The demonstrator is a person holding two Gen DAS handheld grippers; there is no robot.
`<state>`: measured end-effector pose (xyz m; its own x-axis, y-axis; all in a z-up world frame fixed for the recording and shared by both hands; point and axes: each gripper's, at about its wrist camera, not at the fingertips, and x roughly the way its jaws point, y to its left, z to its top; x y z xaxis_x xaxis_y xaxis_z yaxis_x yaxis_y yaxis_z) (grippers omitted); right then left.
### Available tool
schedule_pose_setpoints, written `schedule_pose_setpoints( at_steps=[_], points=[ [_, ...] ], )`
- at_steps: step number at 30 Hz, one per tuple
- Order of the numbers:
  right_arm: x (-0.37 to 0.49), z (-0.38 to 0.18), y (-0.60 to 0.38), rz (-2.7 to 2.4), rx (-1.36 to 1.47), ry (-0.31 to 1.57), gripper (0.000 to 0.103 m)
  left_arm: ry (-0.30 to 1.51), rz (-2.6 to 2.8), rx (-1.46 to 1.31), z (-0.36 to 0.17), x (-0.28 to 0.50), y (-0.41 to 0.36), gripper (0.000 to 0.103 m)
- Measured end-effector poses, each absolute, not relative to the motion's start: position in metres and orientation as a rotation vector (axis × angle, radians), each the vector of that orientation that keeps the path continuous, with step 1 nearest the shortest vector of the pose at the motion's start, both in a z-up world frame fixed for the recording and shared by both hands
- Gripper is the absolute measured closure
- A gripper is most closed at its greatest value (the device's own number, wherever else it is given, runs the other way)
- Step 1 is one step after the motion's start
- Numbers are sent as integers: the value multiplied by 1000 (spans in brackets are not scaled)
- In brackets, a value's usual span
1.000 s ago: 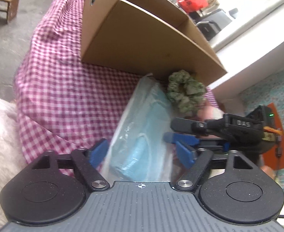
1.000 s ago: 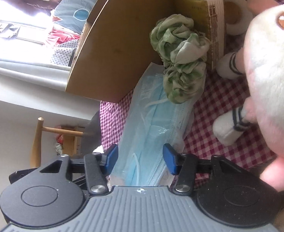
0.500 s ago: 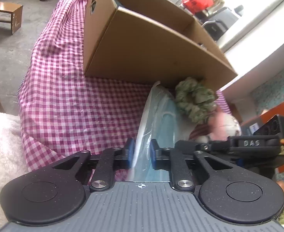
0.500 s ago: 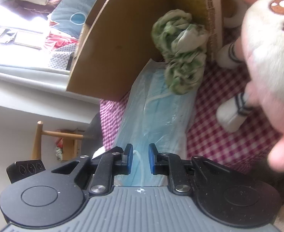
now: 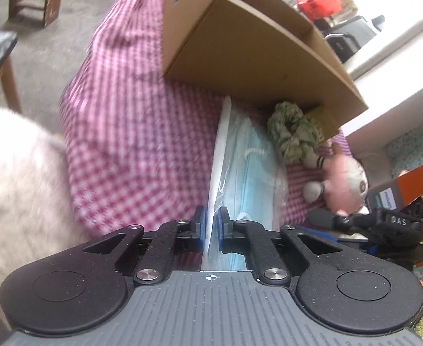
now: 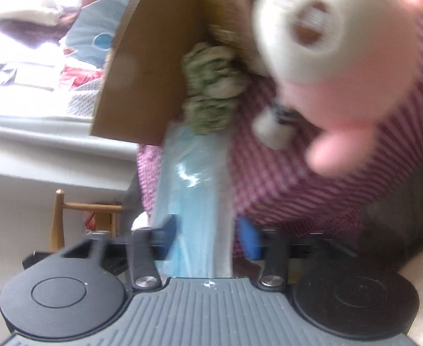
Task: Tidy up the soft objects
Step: 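Lift the mask pack with the right gripper and carry it over the box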
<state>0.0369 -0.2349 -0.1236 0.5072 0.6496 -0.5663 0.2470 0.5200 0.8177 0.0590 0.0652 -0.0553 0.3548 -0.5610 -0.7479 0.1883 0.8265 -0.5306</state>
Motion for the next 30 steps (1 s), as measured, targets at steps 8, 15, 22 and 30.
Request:
schedule_pose_setpoints(
  at_steps=[8, 15, 22, 30],
  points=[
    [59, -157, -212, 416, 1117, 1155, 45, 1177, -561, -399, -67, 59, 66, 88],
    [62, -143, -200, 448, 1056, 1138, 75, 1196, -583, -389, -72, 67, 53, 86],
    [54, -109, -186, 511, 957, 1083, 80, 1148, -586, -330, -49, 49, 41, 87],
    [66, -68, -155, 662, 906, 1030, 79, 1031, -526, -298, 4, 28, 54, 87]
  ],
)
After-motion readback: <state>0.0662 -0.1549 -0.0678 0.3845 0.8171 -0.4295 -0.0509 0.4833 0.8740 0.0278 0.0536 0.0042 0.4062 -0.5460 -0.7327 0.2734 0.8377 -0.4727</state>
